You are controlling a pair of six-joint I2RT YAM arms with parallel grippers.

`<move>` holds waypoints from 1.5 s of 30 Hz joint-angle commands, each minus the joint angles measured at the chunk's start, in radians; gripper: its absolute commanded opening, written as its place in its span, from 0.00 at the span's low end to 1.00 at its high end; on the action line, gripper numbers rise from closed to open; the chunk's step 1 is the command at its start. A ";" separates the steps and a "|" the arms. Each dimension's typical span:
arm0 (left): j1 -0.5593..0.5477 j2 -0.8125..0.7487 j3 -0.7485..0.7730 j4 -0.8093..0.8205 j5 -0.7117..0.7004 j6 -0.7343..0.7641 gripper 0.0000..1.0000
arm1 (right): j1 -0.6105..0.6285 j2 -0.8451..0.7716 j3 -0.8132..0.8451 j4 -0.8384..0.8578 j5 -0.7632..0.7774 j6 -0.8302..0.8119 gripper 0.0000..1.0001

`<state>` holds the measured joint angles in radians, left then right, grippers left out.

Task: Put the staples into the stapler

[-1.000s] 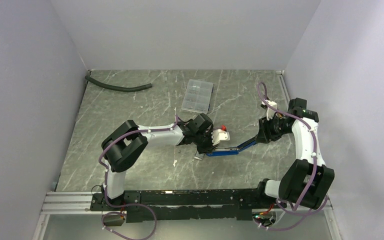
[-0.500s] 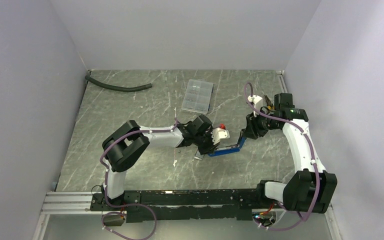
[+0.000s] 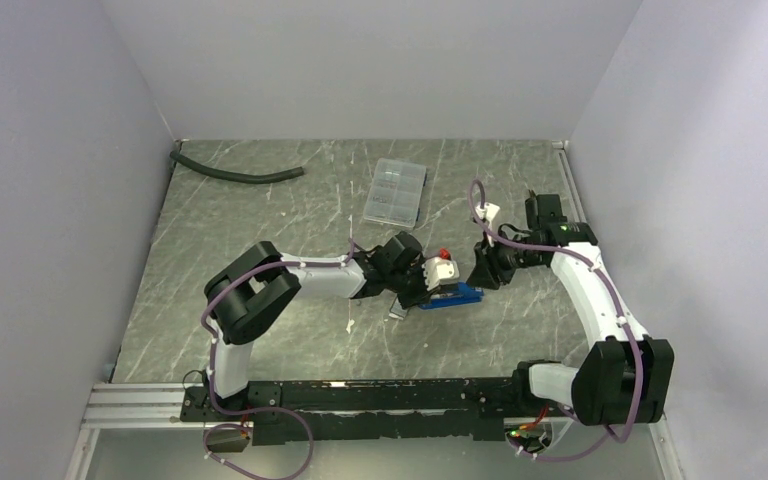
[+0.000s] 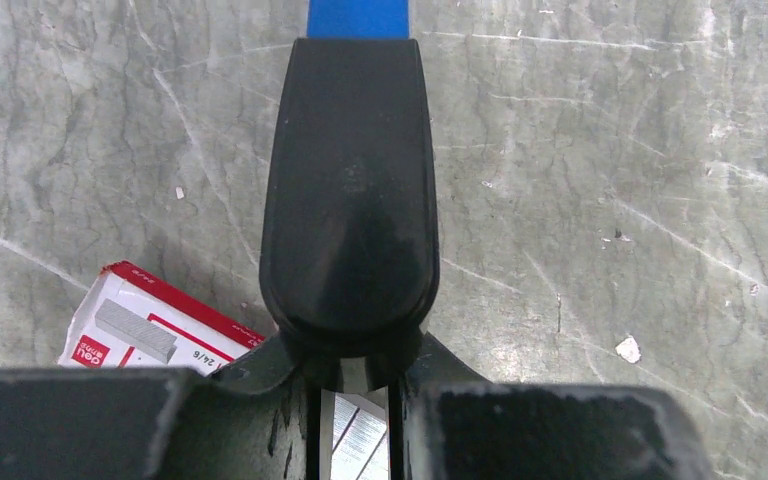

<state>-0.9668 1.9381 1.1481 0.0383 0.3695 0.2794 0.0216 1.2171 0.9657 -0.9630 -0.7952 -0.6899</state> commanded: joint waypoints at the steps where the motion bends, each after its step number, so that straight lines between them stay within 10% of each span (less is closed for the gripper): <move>1: -0.007 0.008 -0.036 0.000 -0.042 0.037 0.03 | 0.004 -0.011 -0.009 0.050 -0.037 -0.049 0.37; 8: -0.005 -0.009 -0.035 -0.014 0.005 0.055 0.03 | -0.015 -0.048 -0.048 0.093 -0.033 -0.160 0.70; 12: -0.003 -0.041 -0.045 -0.017 0.037 0.063 0.23 | -0.018 -0.089 -0.134 0.229 -0.028 -0.197 0.83; 21: 0.006 -0.139 -0.051 -0.089 0.062 0.100 0.65 | -0.018 -0.030 -0.136 0.263 -0.042 -0.234 0.84; 45: 0.408 -0.340 0.072 -0.507 0.477 0.061 0.69 | 0.224 0.226 -0.166 0.328 0.243 -0.510 0.81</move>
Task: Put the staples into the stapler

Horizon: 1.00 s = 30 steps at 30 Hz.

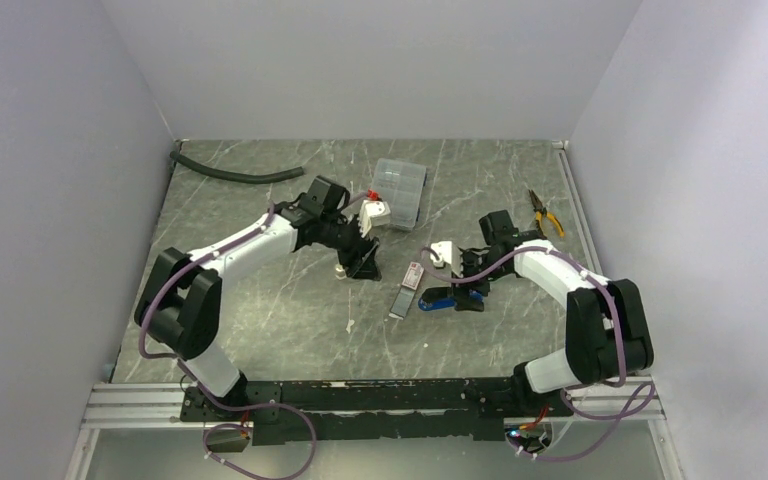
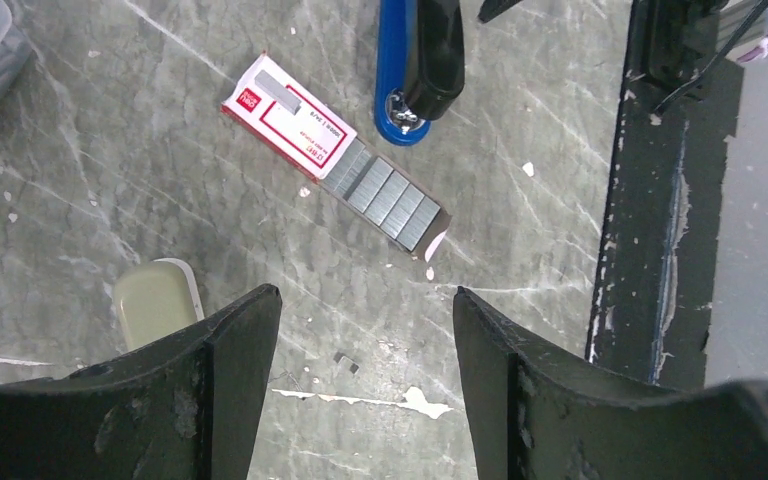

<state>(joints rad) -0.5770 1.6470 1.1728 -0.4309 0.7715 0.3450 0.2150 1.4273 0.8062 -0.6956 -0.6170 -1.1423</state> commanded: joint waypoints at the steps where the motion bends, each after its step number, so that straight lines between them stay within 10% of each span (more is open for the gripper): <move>1: 0.022 -0.051 0.050 -0.041 0.079 -0.005 0.69 | 0.041 0.029 -0.007 0.067 0.072 -0.058 0.78; 17: 0.055 0.059 0.195 -0.055 0.095 -0.121 0.68 | 0.109 0.017 -0.085 0.171 0.118 0.004 0.19; 30: 0.053 0.180 0.234 0.095 0.175 -0.457 0.67 | 0.094 -0.158 -0.044 0.146 0.031 0.133 0.10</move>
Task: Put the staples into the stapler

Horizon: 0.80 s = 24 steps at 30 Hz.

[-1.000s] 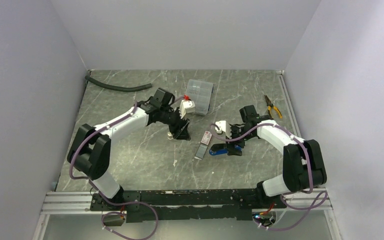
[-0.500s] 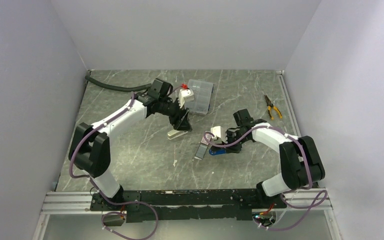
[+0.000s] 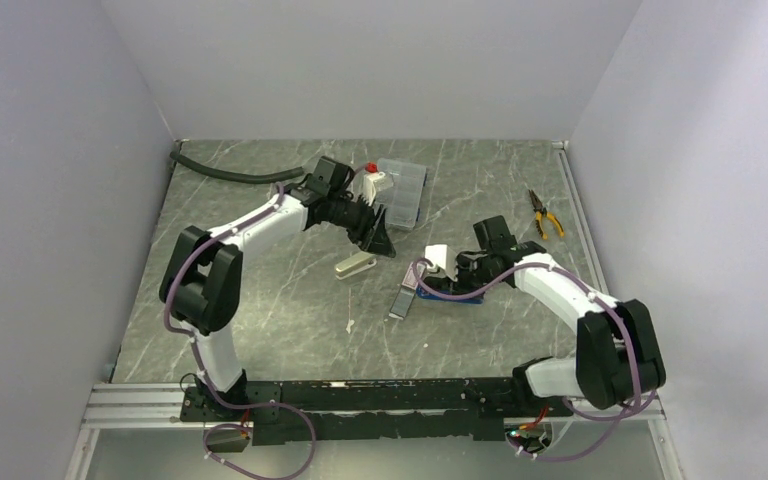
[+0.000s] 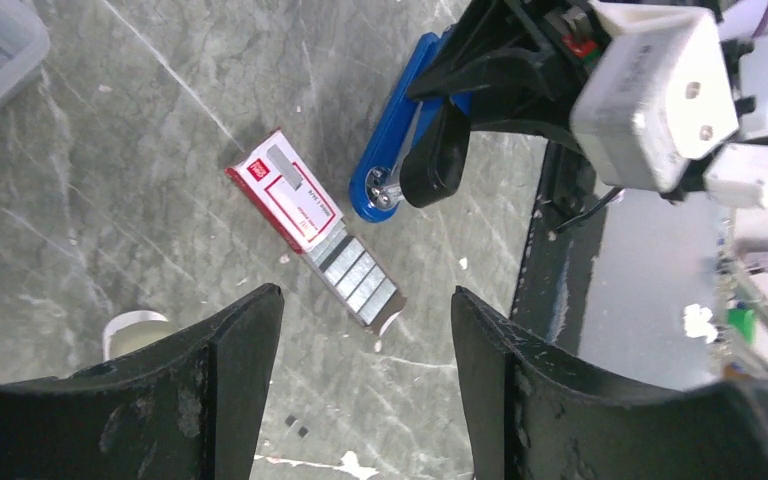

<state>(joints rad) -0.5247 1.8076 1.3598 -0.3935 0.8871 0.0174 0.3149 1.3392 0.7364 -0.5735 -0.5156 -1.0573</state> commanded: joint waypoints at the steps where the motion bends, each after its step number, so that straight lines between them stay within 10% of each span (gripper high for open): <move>1: 0.000 0.028 0.048 0.068 0.067 -0.150 0.67 | -0.007 -0.076 0.027 0.021 -0.074 0.053 0.10; 15: -0.091 0.216 0.273 -0.058 0.243 -0.400 0.72 | -0.012 -0.196 0.112 0.013 -0.088 0.210 0.10; 19: -0.102 0.265 0.296 -0.040 0.299 -0.463 0.93 | -0.013 -0.213 0.133 0.022 -0.085 0.235 0.10; 24: -0.109 0.270 0.283 -0.001 0.332 -0.492 0.94 | -0.012 -0.221 0.151 0.027 -0.085 0.244 0.10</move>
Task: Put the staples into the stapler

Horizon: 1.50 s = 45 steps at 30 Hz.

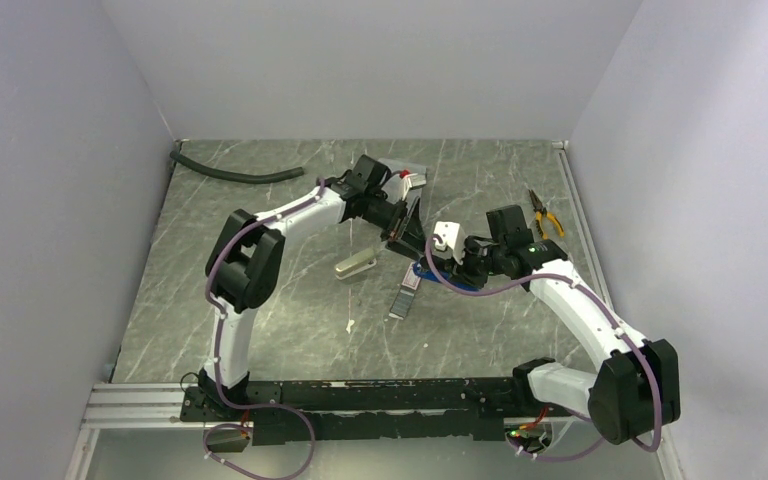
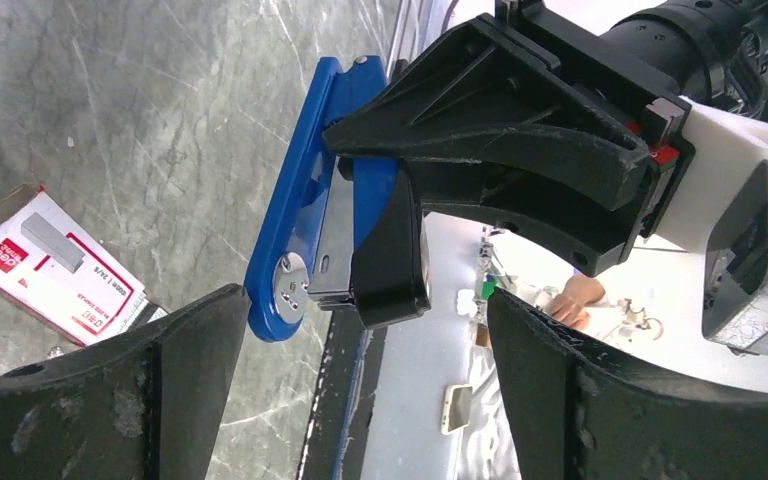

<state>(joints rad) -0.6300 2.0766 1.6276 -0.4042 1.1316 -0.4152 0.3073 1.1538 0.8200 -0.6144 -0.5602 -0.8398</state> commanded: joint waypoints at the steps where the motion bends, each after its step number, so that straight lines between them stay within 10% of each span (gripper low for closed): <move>1: -0.006 0.004 0.019 0.006 0.089 -0.058 0.94 | -0.005 -0.035 0.069 0.065 -0.042 0.026 0.10; 39: -0.051 0.070 -0.025 0.161 0.161 -0.237 0.80 | 0.031 -0.060 0.042 0.157 0.047 0.014 0.10; 42: -0.054 0.081 -0.022 0.166 0.171 -0.244 0.68 | 0.043 -0.059 0.035 0.158 0.054 0.013 0.10; 45: -0.056 0.091 -0.029 0.204 0.195 -0.259 0.36 | 0.054 -0.063 0.018 0.159 0.069 0.008 0.10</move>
<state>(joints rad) -0.6792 2.1387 1.5932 -0.2508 1.2778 -0.6144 0.3439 1.1133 0.8383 -0.5407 -0.4808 -0.8158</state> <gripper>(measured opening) 0.550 0.296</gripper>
